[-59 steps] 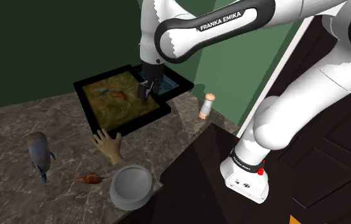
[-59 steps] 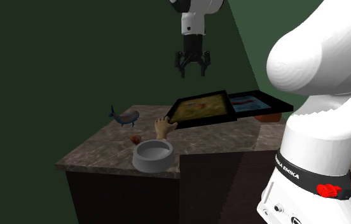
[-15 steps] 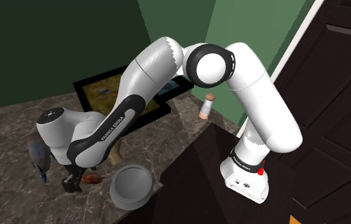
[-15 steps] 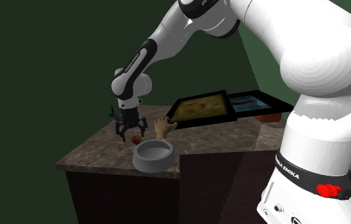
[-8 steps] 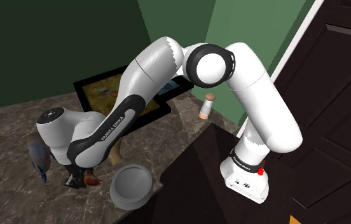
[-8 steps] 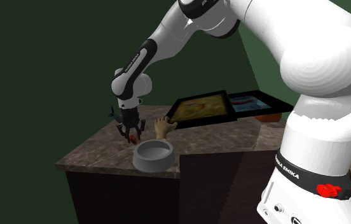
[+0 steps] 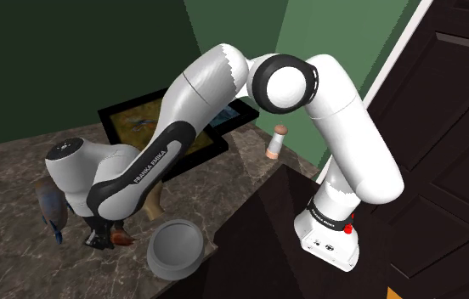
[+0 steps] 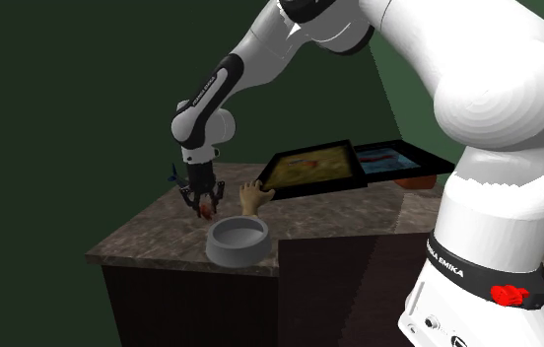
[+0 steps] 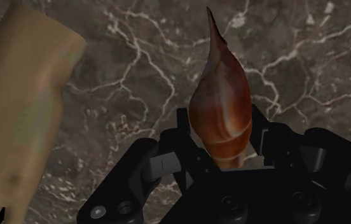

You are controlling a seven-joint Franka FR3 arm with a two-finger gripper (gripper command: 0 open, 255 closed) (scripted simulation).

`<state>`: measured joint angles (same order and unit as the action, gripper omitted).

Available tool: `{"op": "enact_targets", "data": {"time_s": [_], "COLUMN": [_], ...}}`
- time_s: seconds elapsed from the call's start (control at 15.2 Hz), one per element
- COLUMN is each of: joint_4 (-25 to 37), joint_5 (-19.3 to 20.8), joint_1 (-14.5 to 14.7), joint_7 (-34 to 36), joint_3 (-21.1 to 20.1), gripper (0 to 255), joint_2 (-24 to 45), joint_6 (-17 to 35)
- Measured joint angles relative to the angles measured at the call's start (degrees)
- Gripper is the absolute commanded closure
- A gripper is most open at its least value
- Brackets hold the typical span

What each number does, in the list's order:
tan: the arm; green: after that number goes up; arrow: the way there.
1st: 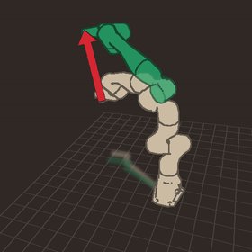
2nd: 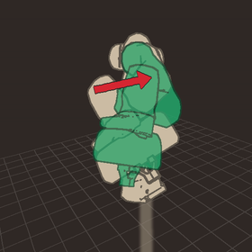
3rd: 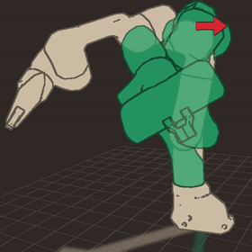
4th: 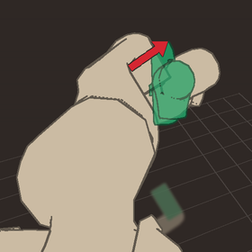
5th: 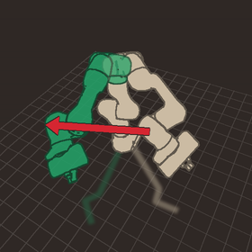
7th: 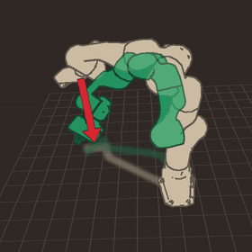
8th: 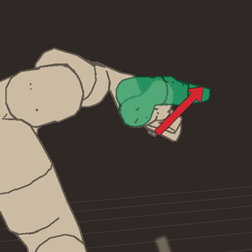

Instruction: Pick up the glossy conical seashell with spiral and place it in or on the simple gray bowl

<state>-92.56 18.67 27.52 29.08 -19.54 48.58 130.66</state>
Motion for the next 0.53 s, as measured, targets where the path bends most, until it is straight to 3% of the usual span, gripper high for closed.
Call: {"op": "enact_targets", "data": {"time_s": [0.53], "joint_4": [-1.4], "joint_5": [-1.4], "joint_1": [-1.1], "joint_7": [-0.7], "joint_3": [-1.3], "gripper": [255], "joint_2": [-4.7], "joint_6": [-3.3]}}
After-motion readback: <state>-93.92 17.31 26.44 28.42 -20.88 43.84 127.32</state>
